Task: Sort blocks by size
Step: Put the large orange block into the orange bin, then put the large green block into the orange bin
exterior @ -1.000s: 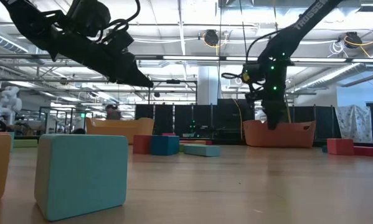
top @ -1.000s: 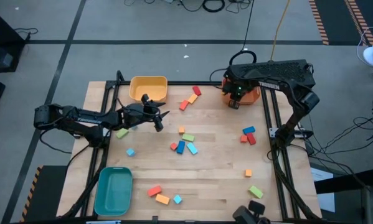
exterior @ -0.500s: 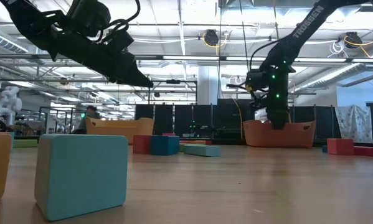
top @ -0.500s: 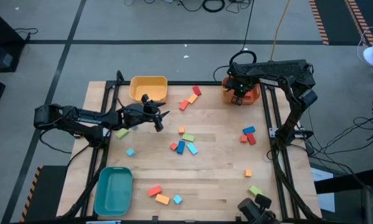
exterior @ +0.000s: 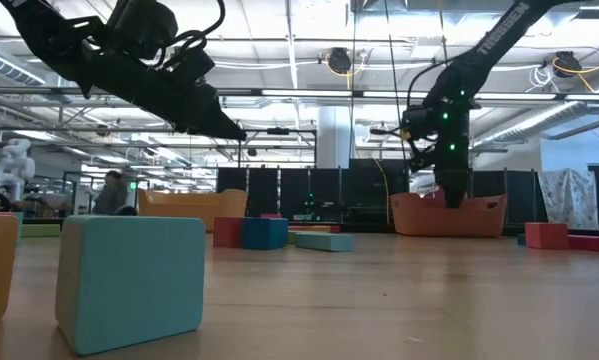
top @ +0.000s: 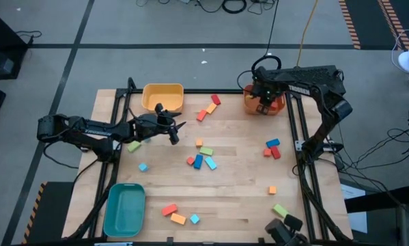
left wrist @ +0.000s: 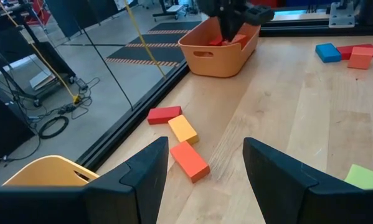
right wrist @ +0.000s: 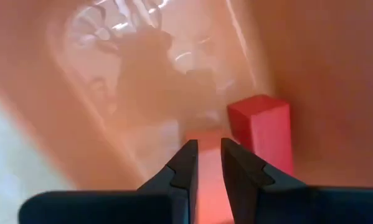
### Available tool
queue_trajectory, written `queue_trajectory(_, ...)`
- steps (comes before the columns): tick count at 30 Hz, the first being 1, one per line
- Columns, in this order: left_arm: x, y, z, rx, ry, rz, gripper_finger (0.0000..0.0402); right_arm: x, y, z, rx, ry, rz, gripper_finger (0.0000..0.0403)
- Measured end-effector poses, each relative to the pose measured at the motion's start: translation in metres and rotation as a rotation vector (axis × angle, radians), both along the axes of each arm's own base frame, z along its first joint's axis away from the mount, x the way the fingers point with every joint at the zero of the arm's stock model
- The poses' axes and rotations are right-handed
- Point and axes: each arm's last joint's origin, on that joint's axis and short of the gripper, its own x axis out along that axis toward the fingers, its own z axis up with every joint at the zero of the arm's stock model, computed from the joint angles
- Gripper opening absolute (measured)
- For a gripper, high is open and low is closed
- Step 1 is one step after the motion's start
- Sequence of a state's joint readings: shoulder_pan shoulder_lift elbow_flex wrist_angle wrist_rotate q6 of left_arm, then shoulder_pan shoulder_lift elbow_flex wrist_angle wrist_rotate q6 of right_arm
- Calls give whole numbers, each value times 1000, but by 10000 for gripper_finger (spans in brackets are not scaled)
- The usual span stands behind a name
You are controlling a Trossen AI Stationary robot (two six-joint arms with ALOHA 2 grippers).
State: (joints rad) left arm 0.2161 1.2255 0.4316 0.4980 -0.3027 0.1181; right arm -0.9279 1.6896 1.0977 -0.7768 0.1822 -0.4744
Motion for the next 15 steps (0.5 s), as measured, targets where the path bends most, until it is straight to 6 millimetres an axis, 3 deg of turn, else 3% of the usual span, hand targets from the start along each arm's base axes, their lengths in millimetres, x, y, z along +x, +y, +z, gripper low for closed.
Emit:
queue_trajectory(6, 0, 0, -1, -8, 8, 2, 210, -10, 14, 13, 31, 88, -3, 54)
queue_trajectory(15, 0, -1, -2, -31, 3, 6, 210, -21, 3, 6, 28, 141, -64, 54)
